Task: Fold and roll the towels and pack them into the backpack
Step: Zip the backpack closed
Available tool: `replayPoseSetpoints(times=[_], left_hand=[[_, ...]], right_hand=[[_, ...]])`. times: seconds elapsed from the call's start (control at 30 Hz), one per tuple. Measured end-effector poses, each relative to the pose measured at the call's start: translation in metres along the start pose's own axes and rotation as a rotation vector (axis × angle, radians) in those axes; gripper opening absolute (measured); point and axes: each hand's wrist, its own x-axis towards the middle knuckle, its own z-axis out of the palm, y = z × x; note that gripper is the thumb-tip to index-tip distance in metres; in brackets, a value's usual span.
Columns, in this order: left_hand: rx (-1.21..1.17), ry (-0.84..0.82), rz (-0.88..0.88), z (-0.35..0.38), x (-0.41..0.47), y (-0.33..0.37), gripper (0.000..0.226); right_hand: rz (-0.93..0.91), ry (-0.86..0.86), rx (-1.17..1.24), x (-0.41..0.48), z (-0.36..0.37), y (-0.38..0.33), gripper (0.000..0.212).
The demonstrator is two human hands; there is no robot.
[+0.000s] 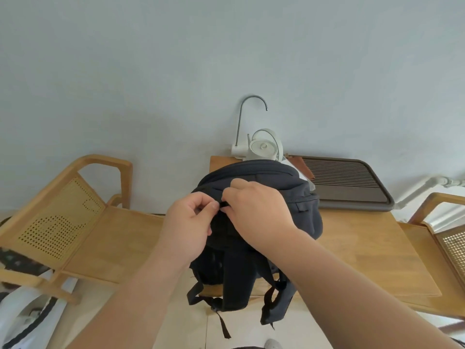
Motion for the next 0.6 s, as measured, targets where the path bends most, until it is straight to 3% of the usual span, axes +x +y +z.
replayPoseSetpoints(times=[0.17, 0.4, 0.6], left_hand=[[-0.042, -0.007, -0.017, -0.005, -0.002, -0.011, 0.025], [-0.176, -0.038, -0.073, -0.005, 0.007, -0.01, 0.025], [-0.268, 0.02, -0.247, -0.027, 0.026, -0.047, 0.024]], right_hand=[[0.021, 0.062, -0.005, -0.006, 0.008, 0.001, 0.023], [-0.01, -0.048, 0.039, 0.0, -0.014, 0.018, 0.03], [0.117, -0.09, 0.038, -0.004, -0.027, 0.053, 0.024]])
